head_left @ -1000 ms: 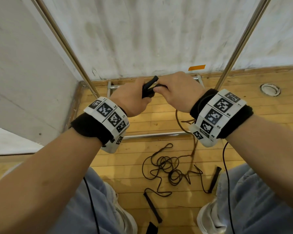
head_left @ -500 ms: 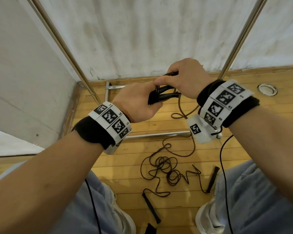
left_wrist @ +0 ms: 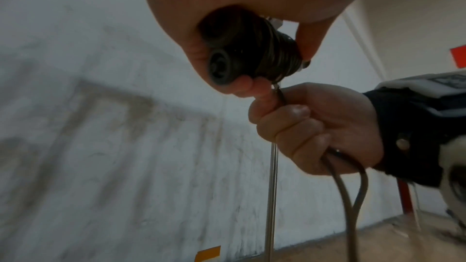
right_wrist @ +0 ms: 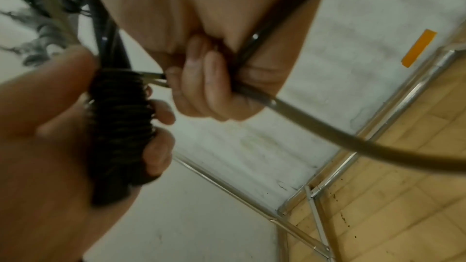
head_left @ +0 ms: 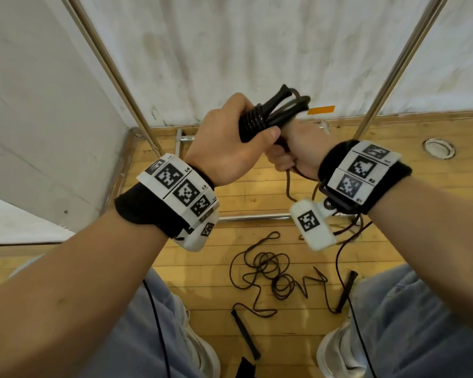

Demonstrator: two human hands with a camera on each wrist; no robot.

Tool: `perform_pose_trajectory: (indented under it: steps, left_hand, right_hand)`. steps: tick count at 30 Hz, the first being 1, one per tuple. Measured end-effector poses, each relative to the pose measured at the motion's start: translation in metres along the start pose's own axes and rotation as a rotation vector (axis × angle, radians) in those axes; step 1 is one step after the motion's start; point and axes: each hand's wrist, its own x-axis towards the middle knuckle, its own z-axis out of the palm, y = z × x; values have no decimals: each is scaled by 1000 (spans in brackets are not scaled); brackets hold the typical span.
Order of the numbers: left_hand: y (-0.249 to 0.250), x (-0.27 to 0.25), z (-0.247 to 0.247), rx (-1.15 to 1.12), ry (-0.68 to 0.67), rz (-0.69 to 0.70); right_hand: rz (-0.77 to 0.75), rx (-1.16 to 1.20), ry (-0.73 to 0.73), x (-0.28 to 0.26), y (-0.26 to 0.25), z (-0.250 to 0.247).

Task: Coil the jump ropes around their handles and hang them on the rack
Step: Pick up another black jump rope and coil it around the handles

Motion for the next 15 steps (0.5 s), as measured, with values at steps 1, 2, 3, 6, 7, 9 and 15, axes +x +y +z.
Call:
perform_pose_trajectory:
  steps: [1,2,3,6,7,9,15]
  left_hand:
    - [0,2,-1,-35,19,-33]
    - [0,5,-2,-77,39,-69]
    - [0,8,-4,-117,58,-100]
    - [0,12,-5,-167,84,-116]
    - [1,13,-5,-158,82,-115]
    - [1,14,-5,-128,81,-123]
    - [0,12,-5,-63,52,-130]
  right_hand:
    - [-34,-35,43,1,0,3]
    - [-82,-76,113,2,0,7]
    - [-140,-136,194,3,0,12]
    - [-320,-407,404,3,6,25]
    - [-357,-473,427,3,8,27]
    - [-393,-575,418,2,14,28]
    - [-212,-705,362,3,19,27]
